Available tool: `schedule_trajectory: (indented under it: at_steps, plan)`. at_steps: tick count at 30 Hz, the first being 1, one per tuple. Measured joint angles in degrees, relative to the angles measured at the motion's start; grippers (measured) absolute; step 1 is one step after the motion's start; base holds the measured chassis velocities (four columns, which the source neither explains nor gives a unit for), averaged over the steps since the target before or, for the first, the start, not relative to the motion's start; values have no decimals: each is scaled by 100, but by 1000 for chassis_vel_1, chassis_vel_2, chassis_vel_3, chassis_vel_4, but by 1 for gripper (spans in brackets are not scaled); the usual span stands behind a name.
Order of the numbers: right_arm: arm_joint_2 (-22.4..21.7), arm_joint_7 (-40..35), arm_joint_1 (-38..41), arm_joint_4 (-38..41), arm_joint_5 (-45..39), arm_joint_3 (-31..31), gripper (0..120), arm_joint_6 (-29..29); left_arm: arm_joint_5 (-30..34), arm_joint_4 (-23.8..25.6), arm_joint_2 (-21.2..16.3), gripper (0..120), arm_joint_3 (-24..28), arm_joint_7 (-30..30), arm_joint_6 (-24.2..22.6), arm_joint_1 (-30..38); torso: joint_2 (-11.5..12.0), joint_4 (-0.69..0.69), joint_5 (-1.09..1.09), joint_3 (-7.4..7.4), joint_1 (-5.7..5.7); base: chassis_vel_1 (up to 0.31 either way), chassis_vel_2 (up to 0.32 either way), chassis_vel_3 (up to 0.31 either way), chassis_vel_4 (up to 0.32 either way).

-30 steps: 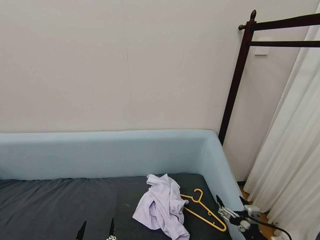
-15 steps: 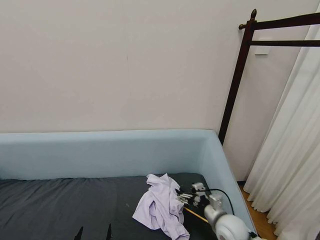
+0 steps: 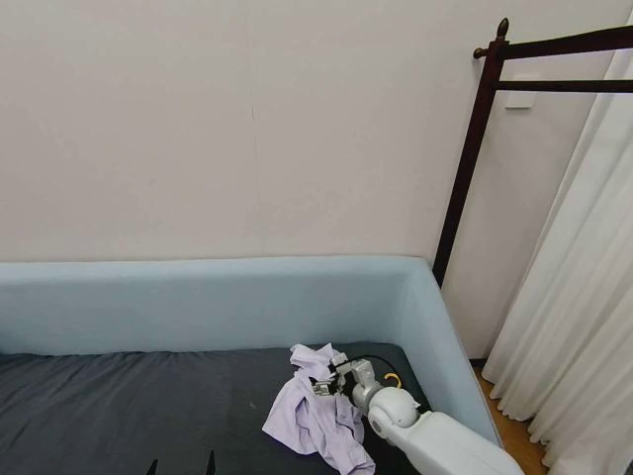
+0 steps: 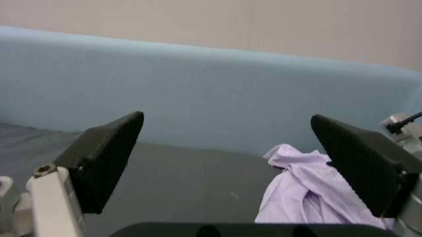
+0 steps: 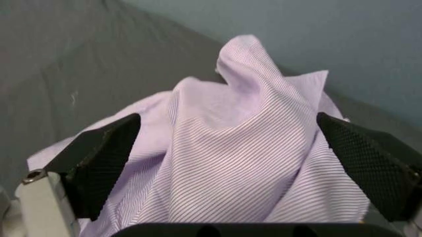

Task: Pick up the clothes from the sofa and hang them on the clothes hanger.

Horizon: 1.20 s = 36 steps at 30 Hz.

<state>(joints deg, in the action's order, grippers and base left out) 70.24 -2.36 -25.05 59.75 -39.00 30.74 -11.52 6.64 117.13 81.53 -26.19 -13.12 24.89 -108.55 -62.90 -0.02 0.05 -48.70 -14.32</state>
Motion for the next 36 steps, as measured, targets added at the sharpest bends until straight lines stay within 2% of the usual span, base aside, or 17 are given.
schedule_trajectory:
  at_steps: [8, 13, 16, 18, 21, 22, 25, 27, 30, 33, 35, 36]
  plan:
    - [349, 122, -61, -523, 369, 90, 100, 272, 2, -34, -50, 100, -37, -19, 83, -52, -1, -1, 1, 1, 2, 0, 0, 0, 0]
    - [502, 140, -83, -788, 496, 65, 91, 295, 42, -30, -41, 100, -42, -20, 91, -30, -1, -1, 0, 1, 2, 0, 0, 0, 0]
    - [583, 119, -79, -854, 512, 53, 77, 294, 91, -37, -3, 100, -23, -13, 119, -30, -1, 0, 1, 1, 2, 0, 0, 0, 0]
    - [600, 117, -62, -893, 530, 66, 73, 291, 97, -37, 5, 100, -20, -12, 134, -40, -1, 0, 1, 0, 2, 0, 0, 0, 0]
    - [676, 119, 7, -1151, 576, 100, 58, 273, 143, -38, 9, 100, -31, -9, 201, -59, -1, -1, 1, 1, 2, 0, 0, 0, 0]
    - [676, 119, 7, -1151, 576, 100, 58, 273, 143, -38, 9, 100, -31, -9, 201, -59, -1, -1, 1, 1, 2, 0, 0, 0, 0]
    - [734, 117, 24, -1367, 589, 119, 45, 309, 219, -41, 11, 100, -46, -7, 272, -59, -1, -1, 1, 1, 1, 0, 0, 0, 0]
    - [734, 117, 24, -1372, 594, 122, 43, 312, 221, -41, 11, 100, -48, -7, 276, -59, -1, 0, 1, 0, 1, 0, 0, 0, 0]
    - [733, 72, 26, -1378, 643, 149, 27, 327, 259, -41, 1, 100, -59, -5, 303, -51, -1, -1, 1, 1, 1, 0, 0, 0, 0]
    - [733, 42, 30, -1363, 643, 142, 20, 333, 262, -41, -12, 100, -59, -3, 306, -47, -1, -1, 1, 0, 1, 0, 0, 0, 0]
    - [730, 20, 32, -1346, 638, 128, 10, 344, 264, -41, -21, 100, -59, -2, 308, -39, -1, 0, 1, 1, 2, 0, 0, 0, 0]
    - [730, 20, 32, -1346, 638, 128, 10, 344, 264, -41, -21, 100, -59, -2, 308, -39, -1, 0, 1, 1, 2, 0, 0, 0, 0]
